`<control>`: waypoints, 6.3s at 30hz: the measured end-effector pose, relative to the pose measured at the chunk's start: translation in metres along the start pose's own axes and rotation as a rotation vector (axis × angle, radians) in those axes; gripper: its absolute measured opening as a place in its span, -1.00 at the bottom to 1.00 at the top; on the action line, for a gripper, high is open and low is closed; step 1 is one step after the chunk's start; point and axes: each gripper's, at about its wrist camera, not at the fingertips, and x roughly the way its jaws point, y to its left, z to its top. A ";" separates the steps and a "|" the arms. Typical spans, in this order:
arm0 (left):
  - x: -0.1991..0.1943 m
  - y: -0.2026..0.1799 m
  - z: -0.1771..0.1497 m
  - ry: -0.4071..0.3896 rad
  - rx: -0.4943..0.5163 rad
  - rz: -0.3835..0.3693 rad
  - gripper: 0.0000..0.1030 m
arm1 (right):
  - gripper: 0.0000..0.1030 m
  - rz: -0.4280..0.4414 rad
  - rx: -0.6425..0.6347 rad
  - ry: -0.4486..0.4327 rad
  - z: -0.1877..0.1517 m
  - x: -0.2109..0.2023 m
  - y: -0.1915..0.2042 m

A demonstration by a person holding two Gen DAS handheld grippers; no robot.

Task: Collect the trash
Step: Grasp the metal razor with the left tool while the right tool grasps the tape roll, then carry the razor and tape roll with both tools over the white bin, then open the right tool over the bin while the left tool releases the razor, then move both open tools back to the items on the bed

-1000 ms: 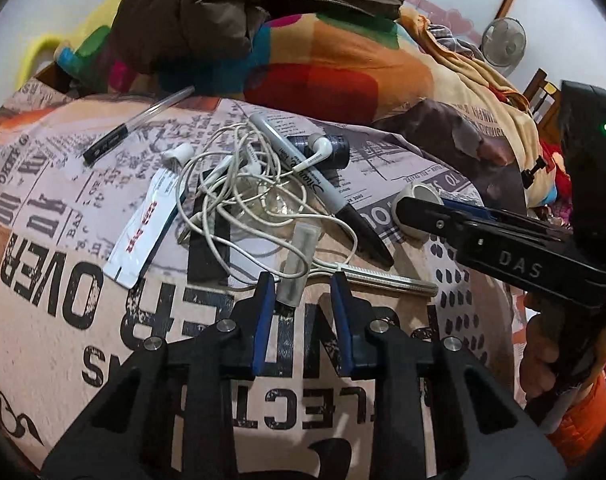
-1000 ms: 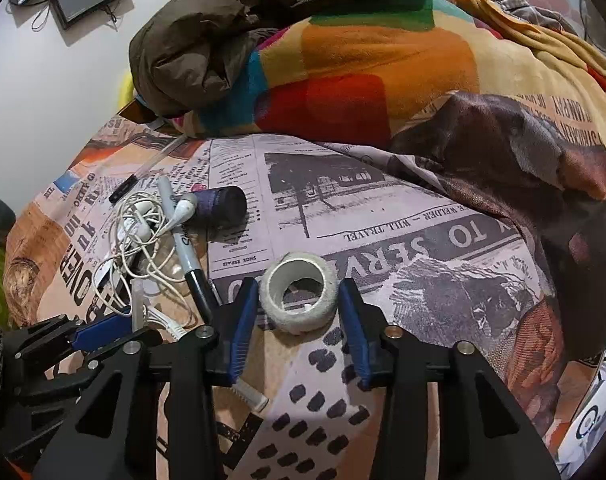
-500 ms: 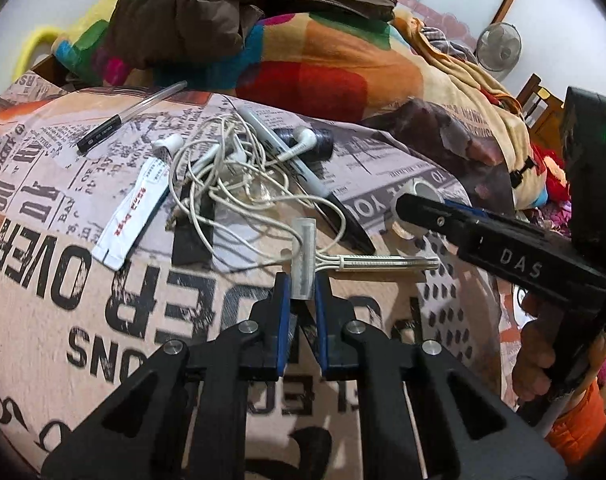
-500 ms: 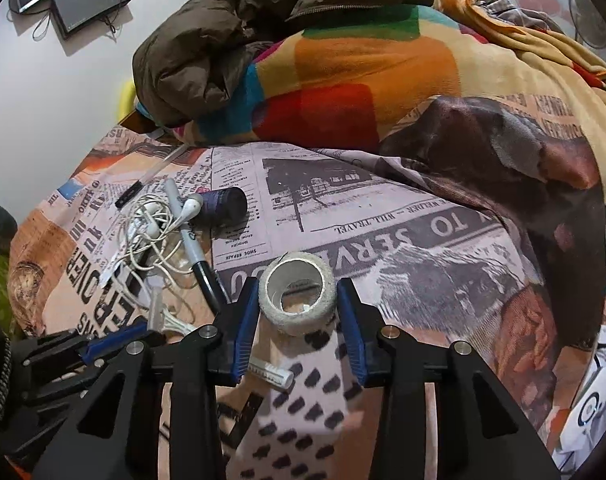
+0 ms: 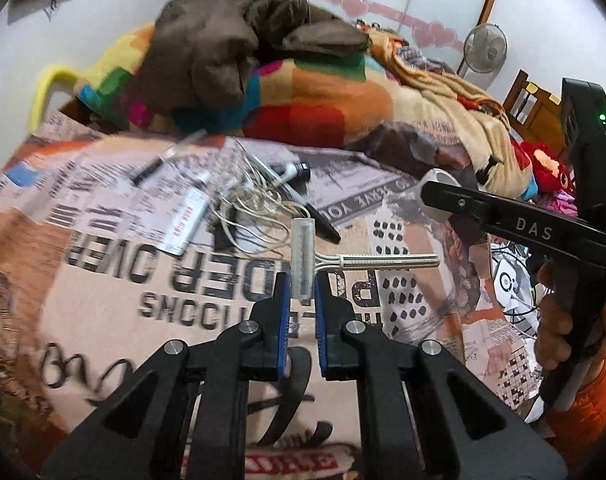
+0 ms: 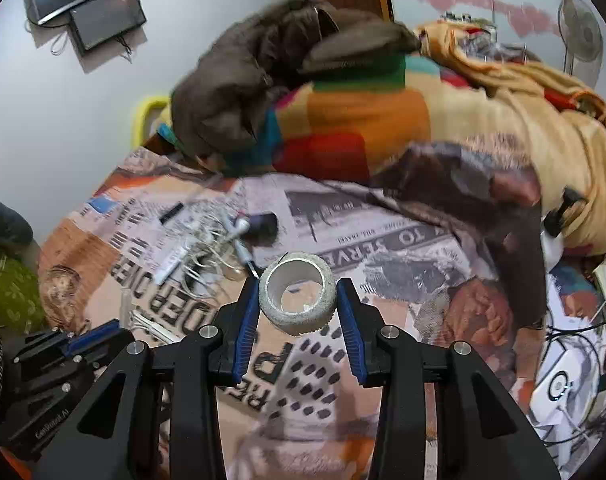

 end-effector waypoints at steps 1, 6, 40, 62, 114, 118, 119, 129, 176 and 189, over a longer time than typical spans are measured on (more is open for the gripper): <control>-0.008 0.002 0.001 -0.011 -0.003 0.007 -0.80 | -0.31 0.000 -0.008 -0.011 0.002 -0.008 0.005; -0.056 0.016 0.002 -0.070 -0.040 0.033 -0.80 | -0.31 0.017 -0.053 -0.070 0.005 -0.048 0.037; -0.362 0.245 -0.194 -0.306 -0.429 0.494 -0.80 | -0.31 0.401 -0.520 -0.046 -0.085 -0.105 0.375; -0.310 0.386 -0.386 -0.036 -0.811 0.634 -0.80 | -0.31 0.455 -0.744 0.341 -0.232 0.019 0.507; -0.145 0.417 -0.457 0.356 -0.930 0.469 -0.39 | 0.20 0.298 -0.684 0.696 -0.311 0.162 0.508; -0.168 0.408 -0.443 0.313 -0.896 0.475 -0.39 | 0.20 0.322 -0.690 0.626 -0.300 0.140 0.507; -0.174 0.406 -0.439 0.300 -0.887 0.479 -0.39 | 0.20 0.329 -0.693 0.610 -0.297 0.135 0.507; -0.252 0.370 -0.384 0.126 -0.771 0.543 -0.39 | 0.20 0.375 -0.732 0.415 -0.262 0.064 0.488; -0.171 0.112 -0.059 -0.137 -0.230 0.311 0.21 | 0.20 0.097 -0.158 -0.134 -0.037 -0.076 0.120; -0.026 0.094 -0.012 0.058 -0.083 0.179 0.21 | 0.20 -0.028 -0.102 -0.011 -0.025 0.003 0.038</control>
